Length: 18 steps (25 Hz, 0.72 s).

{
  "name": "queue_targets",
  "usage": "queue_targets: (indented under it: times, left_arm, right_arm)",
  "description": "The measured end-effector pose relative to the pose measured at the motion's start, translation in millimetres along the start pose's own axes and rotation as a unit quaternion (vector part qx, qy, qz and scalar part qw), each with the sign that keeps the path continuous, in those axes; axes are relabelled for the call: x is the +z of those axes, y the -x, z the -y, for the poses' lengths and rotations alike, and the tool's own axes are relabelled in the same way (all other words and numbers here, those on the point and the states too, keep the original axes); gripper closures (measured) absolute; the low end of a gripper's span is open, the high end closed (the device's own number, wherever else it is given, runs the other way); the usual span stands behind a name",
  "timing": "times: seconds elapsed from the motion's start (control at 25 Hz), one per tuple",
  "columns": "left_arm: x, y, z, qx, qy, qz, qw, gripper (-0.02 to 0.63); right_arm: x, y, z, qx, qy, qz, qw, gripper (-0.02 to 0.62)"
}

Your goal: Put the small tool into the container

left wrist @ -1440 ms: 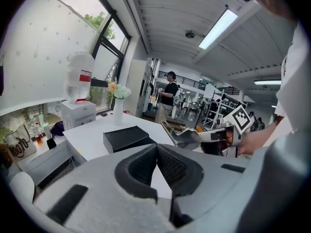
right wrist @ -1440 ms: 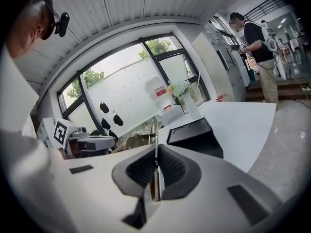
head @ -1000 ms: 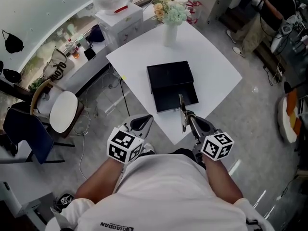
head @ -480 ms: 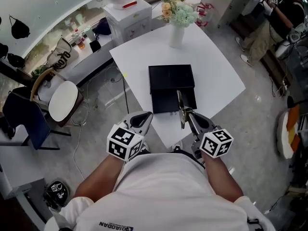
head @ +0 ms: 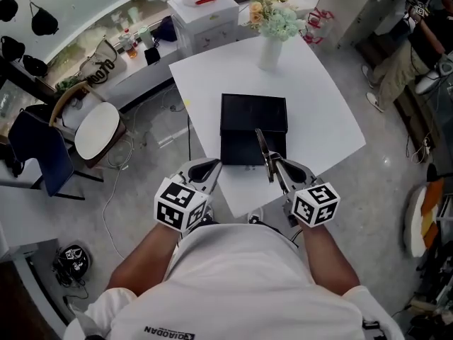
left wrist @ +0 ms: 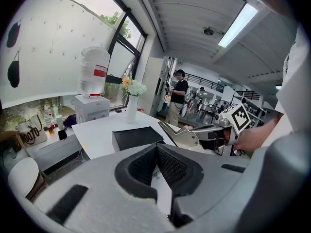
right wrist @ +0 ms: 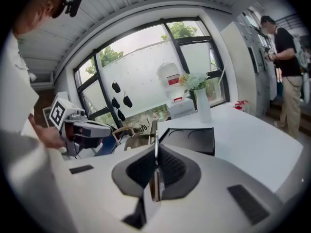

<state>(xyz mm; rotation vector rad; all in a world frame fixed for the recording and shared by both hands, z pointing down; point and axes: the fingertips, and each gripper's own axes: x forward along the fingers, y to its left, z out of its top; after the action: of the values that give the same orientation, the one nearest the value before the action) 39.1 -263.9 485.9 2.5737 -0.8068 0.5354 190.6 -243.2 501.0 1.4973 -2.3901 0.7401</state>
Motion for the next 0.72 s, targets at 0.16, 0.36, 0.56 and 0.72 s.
queue_targets:
  times: [0.16, 0.36, 0.56, 0.72]
  left_arm:
    - [-2, 0, -1, 0.016, 0.007, -0.002, 0.9998, 0.597]
    - [-11, 6, -6, 0.032, 0.03, -0.007, 0.999, 0.597]
    - [-31, 11, -13, 0.04, 0.067, -0.031, 0.9965, 0.597]
    - [-42, 16, -18, 0.048, 0.077, -0.04, 0.9951, 0.597]
  right_arm:
    - [-2, -15, 6, 0.012, 0.107, -0.038, 0.993, 0.586]
    - [-15, -39, 10, 0.025, 0.214, -0.095, 0.972, 0.586]
    - [-33, -66, 9, 0.036, 0.287, -0.145, 0.946, 0.586]
    - [-41, -87, 11, 0.04, 0.345, -0.172, 0.922, 0.586]
